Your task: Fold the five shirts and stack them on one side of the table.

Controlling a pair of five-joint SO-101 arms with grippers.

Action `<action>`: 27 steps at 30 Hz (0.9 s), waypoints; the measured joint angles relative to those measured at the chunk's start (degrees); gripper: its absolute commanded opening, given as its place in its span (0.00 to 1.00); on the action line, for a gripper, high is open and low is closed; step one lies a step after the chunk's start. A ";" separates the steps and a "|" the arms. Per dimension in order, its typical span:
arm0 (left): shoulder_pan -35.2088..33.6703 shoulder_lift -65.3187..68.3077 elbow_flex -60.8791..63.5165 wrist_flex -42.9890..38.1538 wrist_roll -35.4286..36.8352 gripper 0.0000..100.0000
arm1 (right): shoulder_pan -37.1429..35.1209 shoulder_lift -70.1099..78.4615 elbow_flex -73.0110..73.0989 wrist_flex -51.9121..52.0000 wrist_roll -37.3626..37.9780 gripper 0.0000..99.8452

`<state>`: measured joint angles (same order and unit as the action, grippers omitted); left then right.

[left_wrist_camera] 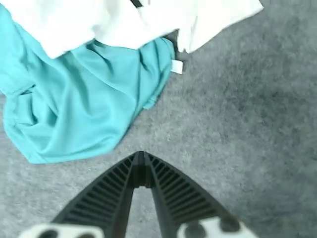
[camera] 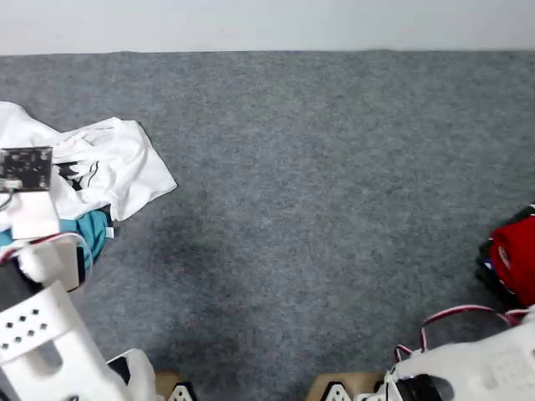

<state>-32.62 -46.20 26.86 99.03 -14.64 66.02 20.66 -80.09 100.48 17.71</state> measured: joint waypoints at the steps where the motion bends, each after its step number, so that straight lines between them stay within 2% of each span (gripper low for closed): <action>1: 0.44 -0.44 0.88 0.00 0.00 0.00 | 0.00 -3.08 3.69 0.00 0.18 0.01; 11: 1.32 -1.05 5.45 -0.09 0.00 0.00 | 2.02 -35.60 47.56 0.09 1.23 0.01; 18: 1.32 -1.05 9.41 -2.81 0.00 0.00 | 1.93 -55.65 68.22 0.09 5.27 0.01; 25: 1.32 -1.05 8.70 -2.81 0.00 0.01 | 2.02 -64.70 88.00 0.09 5.63 0.01; 27: 1.32 -1.05 6.86 -2.81 0.00 0.04 | 2.02 -65.93 92.31 0.09 5.63 0.01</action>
<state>-31.30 -47.25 33.71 96.22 -14.64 68.04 -45.27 12.22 100.57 23.34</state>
